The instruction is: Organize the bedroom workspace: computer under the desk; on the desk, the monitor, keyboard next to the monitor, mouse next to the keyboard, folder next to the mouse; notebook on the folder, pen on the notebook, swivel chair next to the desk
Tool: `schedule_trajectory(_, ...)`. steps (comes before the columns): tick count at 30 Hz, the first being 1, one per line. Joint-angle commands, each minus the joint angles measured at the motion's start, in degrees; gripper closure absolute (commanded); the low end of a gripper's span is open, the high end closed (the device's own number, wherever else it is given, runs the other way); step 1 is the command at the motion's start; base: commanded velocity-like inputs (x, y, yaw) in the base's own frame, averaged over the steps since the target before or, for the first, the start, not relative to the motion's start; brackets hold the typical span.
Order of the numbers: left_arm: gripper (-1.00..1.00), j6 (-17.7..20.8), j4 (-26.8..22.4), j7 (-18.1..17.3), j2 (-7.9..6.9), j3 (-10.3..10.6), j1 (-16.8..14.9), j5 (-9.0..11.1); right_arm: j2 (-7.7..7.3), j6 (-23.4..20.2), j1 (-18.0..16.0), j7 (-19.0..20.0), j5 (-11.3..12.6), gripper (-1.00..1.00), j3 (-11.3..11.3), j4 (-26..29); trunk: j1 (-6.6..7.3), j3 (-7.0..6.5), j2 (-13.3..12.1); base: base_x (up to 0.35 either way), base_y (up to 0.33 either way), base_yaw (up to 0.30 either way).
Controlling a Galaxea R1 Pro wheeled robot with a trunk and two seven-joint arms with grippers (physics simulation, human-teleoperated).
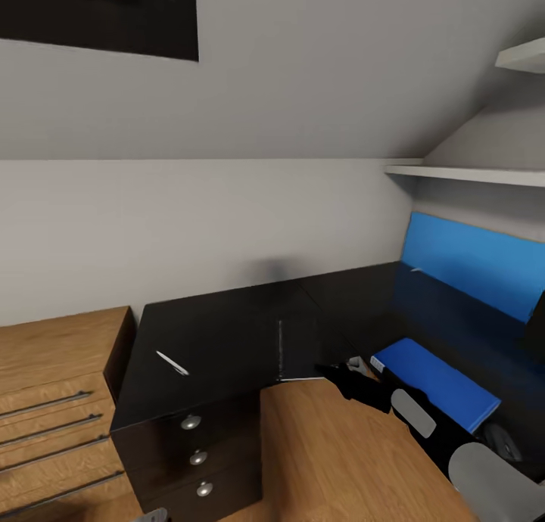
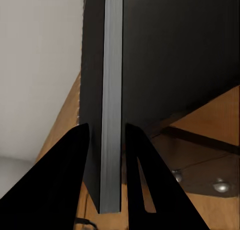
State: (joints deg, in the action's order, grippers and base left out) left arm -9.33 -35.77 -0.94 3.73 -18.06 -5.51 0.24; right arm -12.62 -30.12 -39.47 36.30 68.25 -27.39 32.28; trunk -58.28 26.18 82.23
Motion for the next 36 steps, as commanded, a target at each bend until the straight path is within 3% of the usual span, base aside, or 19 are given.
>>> schedule_trajectory(1, -1.00, -0.2, 0.0, -0.1, 0.05, -0.2, 0.0, 0.0, -0.08, -0.2, -0.1, 0.1, 0.7, 1.00, -0.3, 0.0, 0.00, 0.06, 0.0, 0.000, 0.000, -0.269)
schedule_trajectory(23, -1.00, -0.3, 0.0, -0.1, 0.14, -0.2, 0.0, 0.0, -0.30, 0.0, -0.1, 0.1, 0.7, 1.00, -0.2, 0.0, 0.00, 0.06, 0.0, -0.071, -0.134, -0.269)
schedule_trajectory(36, -1.00, -0.5, 1.1, -0.1, 0.14, -0.2, 0.0, -0.1, -1.97, -0.1, -0.1, 0.2, 0.8, 1.00, -0.1, -0.3, 0.00, 0.06, 0.0, 0.031, -0.034, -0.123)
